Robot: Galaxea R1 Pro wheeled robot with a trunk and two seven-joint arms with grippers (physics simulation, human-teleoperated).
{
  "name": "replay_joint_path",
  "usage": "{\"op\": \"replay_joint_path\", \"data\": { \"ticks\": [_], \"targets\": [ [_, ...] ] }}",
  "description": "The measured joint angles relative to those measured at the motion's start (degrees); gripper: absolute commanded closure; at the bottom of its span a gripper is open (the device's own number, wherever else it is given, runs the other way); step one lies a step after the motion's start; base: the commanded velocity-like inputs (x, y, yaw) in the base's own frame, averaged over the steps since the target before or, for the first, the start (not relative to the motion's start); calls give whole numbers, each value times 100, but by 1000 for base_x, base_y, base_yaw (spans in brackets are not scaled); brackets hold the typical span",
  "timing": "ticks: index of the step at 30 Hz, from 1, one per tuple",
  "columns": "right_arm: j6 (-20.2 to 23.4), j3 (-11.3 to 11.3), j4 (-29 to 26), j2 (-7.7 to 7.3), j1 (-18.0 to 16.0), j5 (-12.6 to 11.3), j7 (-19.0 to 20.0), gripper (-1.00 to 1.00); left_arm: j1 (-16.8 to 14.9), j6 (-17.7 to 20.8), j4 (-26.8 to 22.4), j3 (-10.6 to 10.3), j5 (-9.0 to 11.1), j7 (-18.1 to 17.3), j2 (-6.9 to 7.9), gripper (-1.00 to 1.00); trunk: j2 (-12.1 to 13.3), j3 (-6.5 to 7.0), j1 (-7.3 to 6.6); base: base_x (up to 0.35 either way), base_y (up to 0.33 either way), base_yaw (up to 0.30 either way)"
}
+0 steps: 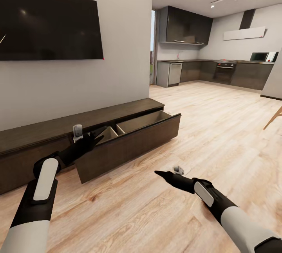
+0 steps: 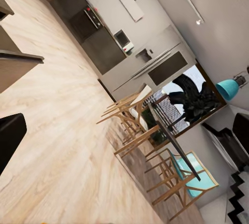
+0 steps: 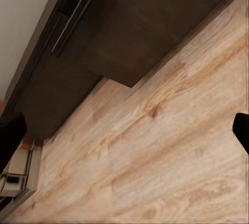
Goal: Place each of the two pumpkins and all three candles from the living room inside a cabinet in the living room (use any cabinet), then make sure every cabinet is closed, and position the cauldron so it is next to a table in the living room.
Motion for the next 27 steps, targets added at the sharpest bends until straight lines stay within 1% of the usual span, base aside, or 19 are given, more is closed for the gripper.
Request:
{"op": "replay_joint_path", "data": {
  "ticks": [1,4,6,7,8,9,11,12,13,15,16,21,22,24,25,26,27],
  "targets": [
    [122,-3,-35,-44,0,25,-68,-100,0,0,0,-4,0,4,0,-100,0,0,0,0,0,0],
    [248,-9,-80,-105,0,42,-163,-100,0,0,5,-7,-3,11,0,-100,0,0,0,0,0,0],
    [383,-12,-120,-208,-3,48,-246,-100,0,-6,7,-10,-6,19,0,-100,0,0,0,0,0,0],
    [423,-14,-126,-231,-4,46,-275,-100,0,-8,8,-16,-7,22,0,-100,0,0,0,0,0,0],
    [774,-22,-143,-315,-116,25,-611,-100,0,-20,14,-165,-16,36,0,-100,0,1,0,0,0,0],
    [880,-21,-145,-324,-163,18,-709,-100,0,-21,15,-195,-19,38,0,-100,0,0,0,0,0,0],
    [1298,-23,-149,-338,-330,-4,-998,-100,2,-24,15,-256,-23,40,0,-100,0,0,0,0,0,0],
    [1623,-23,-154,-340,-430,-14,-1176,-100,1,-31,44,-292,-34,60,0,-100,0,0,0,0,0,0],
    [1691,-23,-165,-340,-454,-9,-1220,-100,0,-33,75,-304,-45,66,0,-100,0,0,0,0,0,0],
    [1743,-23,-188,-341,-472,-8,-1259,-100,0,-34,110,-315,-81,68,0,-100,0,0,0,0,0,0],
    [1778,-18,-191,-368,-485,-15,-1290,-100,0,-35,116,-321,-141,54,-1,-100,0,0,0,0,0,-22],
    [1793,-3,-134,-613,-490,-17,-1308,-100,-1,-34,103,-322,-170,37,-2,-100,0,0,0,0,0,-145],
    [1795,2,-105,-722,-489,-10,-1314,-100,-1,-35,105,-330,-180,51,-6,-100,0,0,0,0,0,-246],
    [1797,9,-79,-764,-486,-18,-1315,-100,-1,-35,106,-340,-185,56,-8,-100,0,0,0,0,-3,-252],
    [1795,14,-22,-802,-484,-13,-1315,-100,-1,-35,107,-367,-188,60,-9,-100,0,0,0,0,-68,-260],
    [1790,10,122,-864,-482,-8,-1291,-100,-1,-35,110,-469,-191,62,-9,-100,0,0,0,0,-86,-261],
    [1793,9,149,-888,-483,-20,-1285,-100,-1,-36,108,-505,-191,59,-9,-100,0,0,0,0,-114,-262]
  ]
}}
